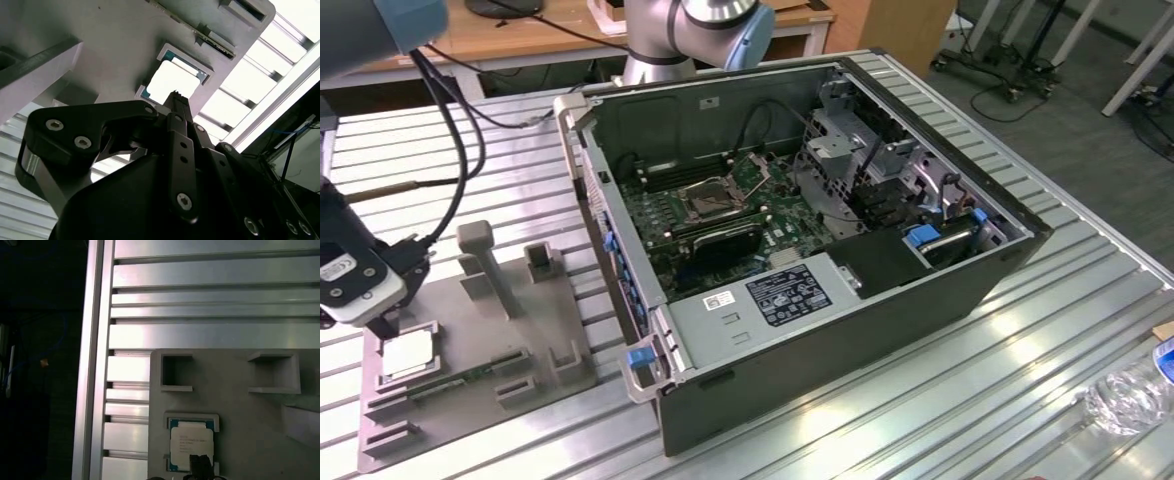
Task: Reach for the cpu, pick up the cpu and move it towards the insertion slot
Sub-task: 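Reach for the cpu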
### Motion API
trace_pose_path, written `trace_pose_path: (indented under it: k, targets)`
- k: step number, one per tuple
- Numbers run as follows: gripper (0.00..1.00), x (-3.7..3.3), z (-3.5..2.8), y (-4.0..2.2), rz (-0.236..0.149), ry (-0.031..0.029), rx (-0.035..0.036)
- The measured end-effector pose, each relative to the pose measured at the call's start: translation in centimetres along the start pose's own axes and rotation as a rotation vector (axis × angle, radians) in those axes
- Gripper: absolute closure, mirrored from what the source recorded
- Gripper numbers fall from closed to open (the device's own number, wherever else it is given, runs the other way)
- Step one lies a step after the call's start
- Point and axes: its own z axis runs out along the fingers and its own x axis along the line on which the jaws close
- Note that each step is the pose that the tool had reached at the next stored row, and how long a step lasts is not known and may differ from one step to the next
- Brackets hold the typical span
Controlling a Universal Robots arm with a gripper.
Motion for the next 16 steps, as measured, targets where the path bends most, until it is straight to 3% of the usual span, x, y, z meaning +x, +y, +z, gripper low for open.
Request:
trace_pose_path:
  k: [16]
  targets:
    - [0.89, 0.0, 0.57, -0.03, 0.0, 0.0001, 0.0001]
